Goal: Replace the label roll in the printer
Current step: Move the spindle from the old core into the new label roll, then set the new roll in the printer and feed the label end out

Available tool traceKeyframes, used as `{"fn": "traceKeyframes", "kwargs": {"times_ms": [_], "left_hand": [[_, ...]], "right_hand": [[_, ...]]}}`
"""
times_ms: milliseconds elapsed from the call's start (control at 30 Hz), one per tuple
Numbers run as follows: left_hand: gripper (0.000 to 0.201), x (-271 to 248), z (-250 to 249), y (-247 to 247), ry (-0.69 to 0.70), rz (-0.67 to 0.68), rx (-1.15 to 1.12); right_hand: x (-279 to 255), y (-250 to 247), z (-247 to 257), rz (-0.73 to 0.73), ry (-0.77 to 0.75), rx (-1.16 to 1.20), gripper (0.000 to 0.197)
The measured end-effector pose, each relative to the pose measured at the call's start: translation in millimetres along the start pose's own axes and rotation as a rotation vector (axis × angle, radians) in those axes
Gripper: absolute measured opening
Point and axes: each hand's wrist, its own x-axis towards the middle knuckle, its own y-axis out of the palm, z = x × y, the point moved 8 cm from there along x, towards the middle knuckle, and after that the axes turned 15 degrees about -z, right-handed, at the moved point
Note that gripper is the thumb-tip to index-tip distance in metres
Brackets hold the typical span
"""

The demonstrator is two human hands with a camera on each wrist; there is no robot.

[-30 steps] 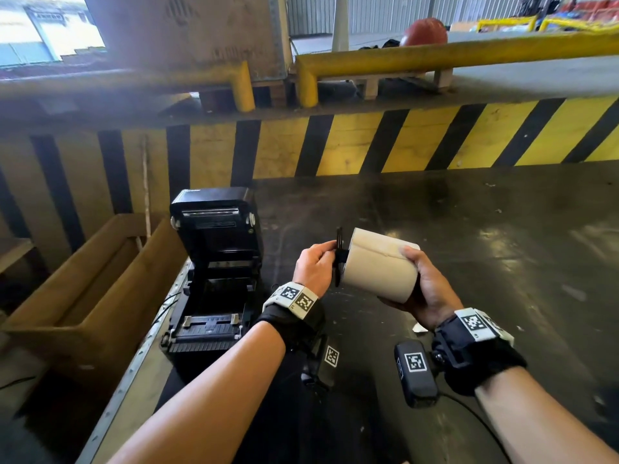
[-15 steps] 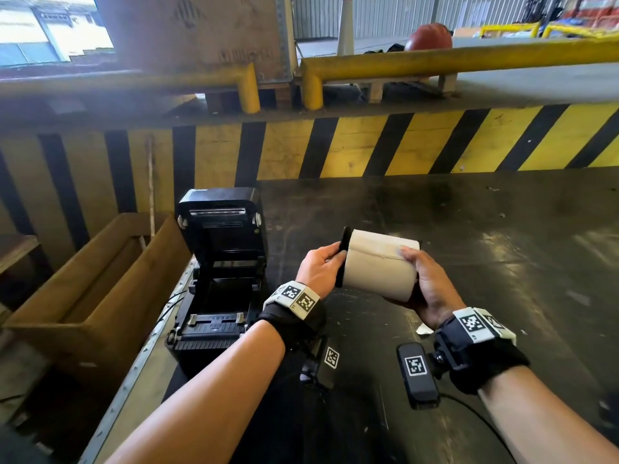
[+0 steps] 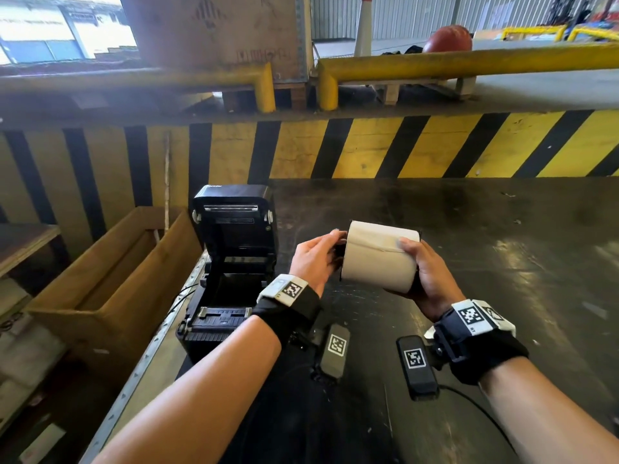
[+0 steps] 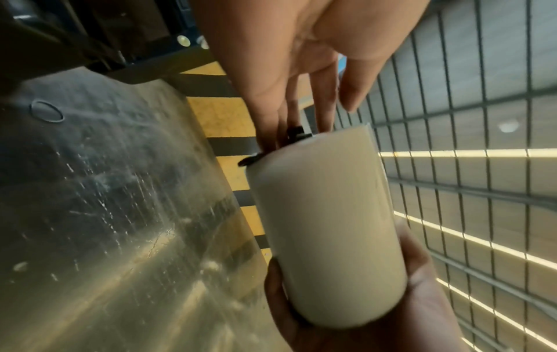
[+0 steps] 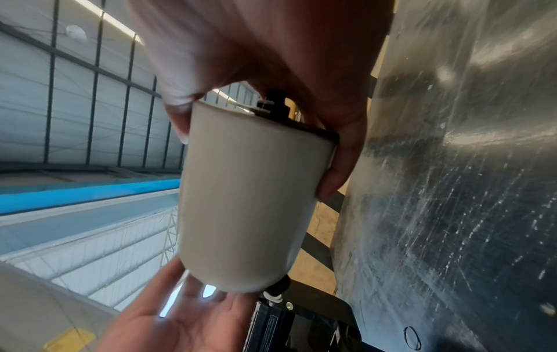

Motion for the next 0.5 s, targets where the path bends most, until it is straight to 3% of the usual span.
{"fn": "traceKeyframes", "kwargs": {"times_ms": [100,200,300,367,500], "left_hand": [[0.042,6.0,-12.7,-6.8,0.003,-0.006,0.116],[0.044,7.5,-27.1,-19.3,0.084,-0.028,0.382],[0.03,2.2,-34.6,-34.3,0.128,-0.015,0.554],[0.024,-2.2,-36.1,-46.3,0.141,0.01,0.585],[0.025,-6.5,-32.7,-79.9,0.106,0.009,0.557]], "right_hand": [[0.2,9.4,7.2,0.036,-0.035,-0.001,0.014],[-3.3,22.2,12.7,0.09,-0.08,-0.026,0.022],[-10.1,38.0,12.4,0.149,-0.126,-0.086,0.038],[-14.3,51.2,7.9,0.179,-0.141,-0.118,0.045],[-22.1,79.0,-4.7,0.208,-0.148,-0.154,0.041]]}}
